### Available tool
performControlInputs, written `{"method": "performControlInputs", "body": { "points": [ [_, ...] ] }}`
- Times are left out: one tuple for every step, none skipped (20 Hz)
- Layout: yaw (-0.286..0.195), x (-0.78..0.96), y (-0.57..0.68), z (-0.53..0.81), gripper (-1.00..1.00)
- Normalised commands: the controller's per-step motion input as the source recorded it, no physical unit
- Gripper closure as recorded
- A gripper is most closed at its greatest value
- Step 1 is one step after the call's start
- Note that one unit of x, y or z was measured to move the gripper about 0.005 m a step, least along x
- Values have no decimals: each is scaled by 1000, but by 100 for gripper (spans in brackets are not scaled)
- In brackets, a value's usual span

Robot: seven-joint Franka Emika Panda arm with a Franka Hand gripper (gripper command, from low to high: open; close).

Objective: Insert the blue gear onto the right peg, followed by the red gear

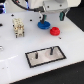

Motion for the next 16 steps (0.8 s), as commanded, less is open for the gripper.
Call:
{"method": "performControlInputs", "body": {
  "points": [
    [0,-437,-163,0,-100],
    [0,-466,-166,0,-100],
    [0,-471,-169,0,-100],
    [0,-440,-169,-3,-100],
    [0,-423,-189,-26,-100],
    [0,-331,-169,-14,-100],
    [0,-226,-123,-11,-100],
    [0,-3,-3,0,-100],
    [0,-297,-150,-469,-100],
    [0,-245,-145,-461,-100],
    [0,-215,-106,-459,-100],
    [0,-186,-28,-488,-100],
    [0,-193,-21,-501,-100],
    [0,-171,-12,-505,-100],
    [0,-182,-16,-507,-100],
    [0,-185,-14,-487,-100]
  ]
}}
